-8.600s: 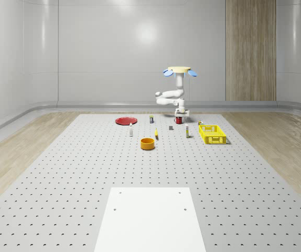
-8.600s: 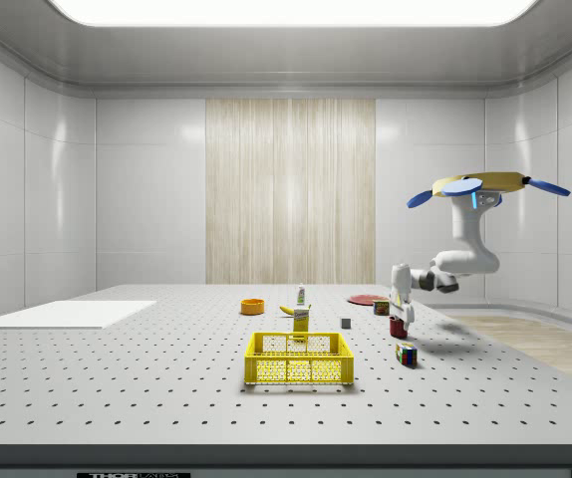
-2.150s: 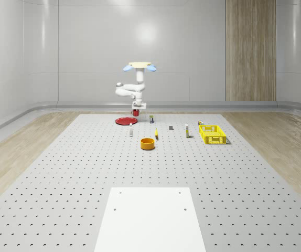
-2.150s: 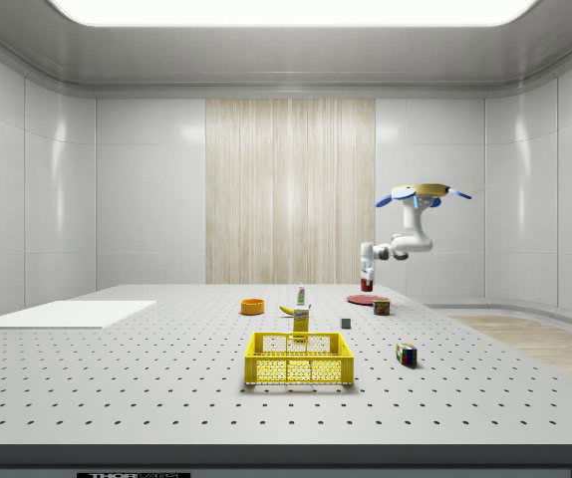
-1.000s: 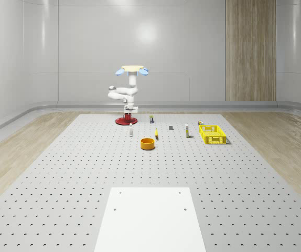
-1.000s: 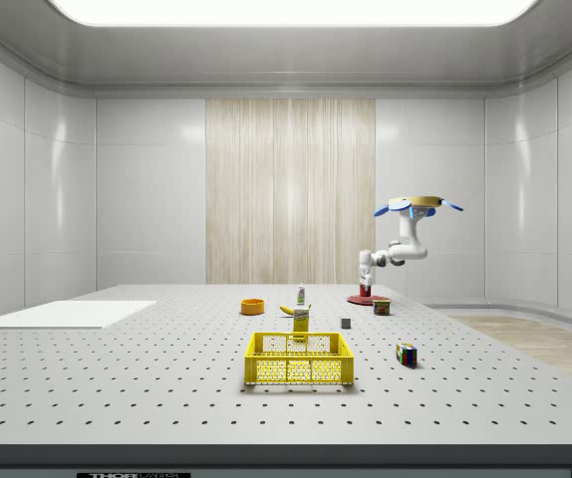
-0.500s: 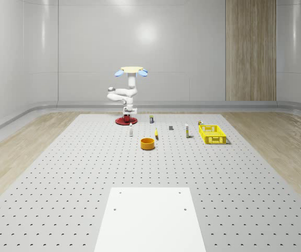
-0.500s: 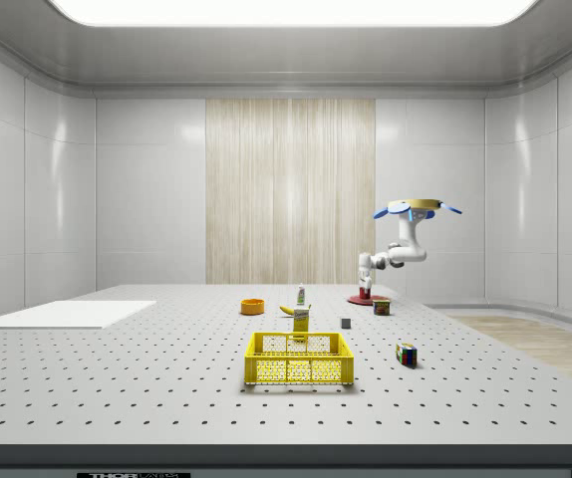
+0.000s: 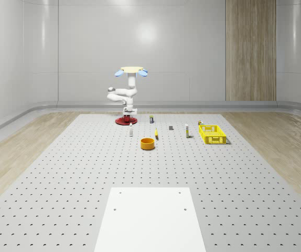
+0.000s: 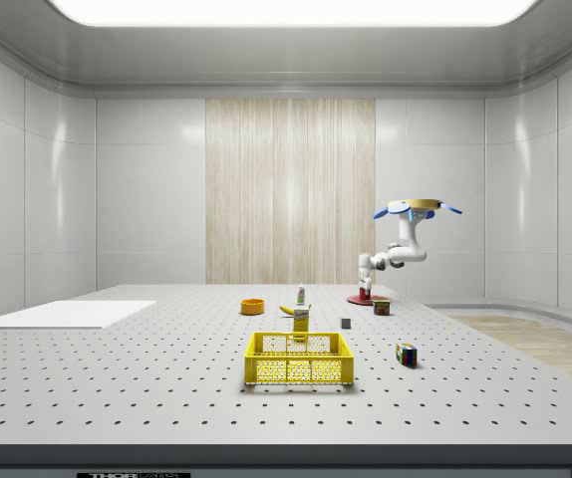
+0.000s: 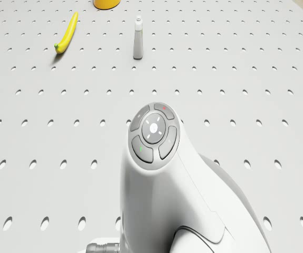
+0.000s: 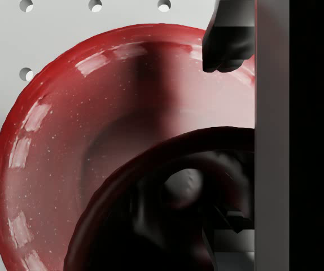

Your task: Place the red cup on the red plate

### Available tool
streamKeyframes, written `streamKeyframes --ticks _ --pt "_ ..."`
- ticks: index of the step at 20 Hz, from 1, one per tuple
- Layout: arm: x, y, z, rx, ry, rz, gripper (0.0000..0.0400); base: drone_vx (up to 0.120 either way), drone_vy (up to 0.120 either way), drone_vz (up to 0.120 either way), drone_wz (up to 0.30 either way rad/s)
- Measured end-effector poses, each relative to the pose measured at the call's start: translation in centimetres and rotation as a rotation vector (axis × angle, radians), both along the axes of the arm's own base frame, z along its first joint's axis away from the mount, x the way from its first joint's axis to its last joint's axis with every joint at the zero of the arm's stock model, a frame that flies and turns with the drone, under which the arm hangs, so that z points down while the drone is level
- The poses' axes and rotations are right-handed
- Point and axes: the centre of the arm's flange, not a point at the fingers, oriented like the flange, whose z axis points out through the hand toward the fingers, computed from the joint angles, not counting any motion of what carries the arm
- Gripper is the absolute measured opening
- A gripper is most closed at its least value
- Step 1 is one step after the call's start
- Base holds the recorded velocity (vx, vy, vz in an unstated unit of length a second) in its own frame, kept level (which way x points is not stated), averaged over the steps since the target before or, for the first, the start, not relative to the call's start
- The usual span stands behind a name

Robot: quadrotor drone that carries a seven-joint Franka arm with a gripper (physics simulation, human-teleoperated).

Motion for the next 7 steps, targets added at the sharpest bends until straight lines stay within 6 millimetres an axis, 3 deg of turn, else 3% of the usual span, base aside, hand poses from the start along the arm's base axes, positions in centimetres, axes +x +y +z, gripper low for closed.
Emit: streamKeyframes --ticks 7 --pt "0.0 0.0 -1.12 0.0 0.0 0.0 0.0392 0.0 0.0 0.0 0.0"
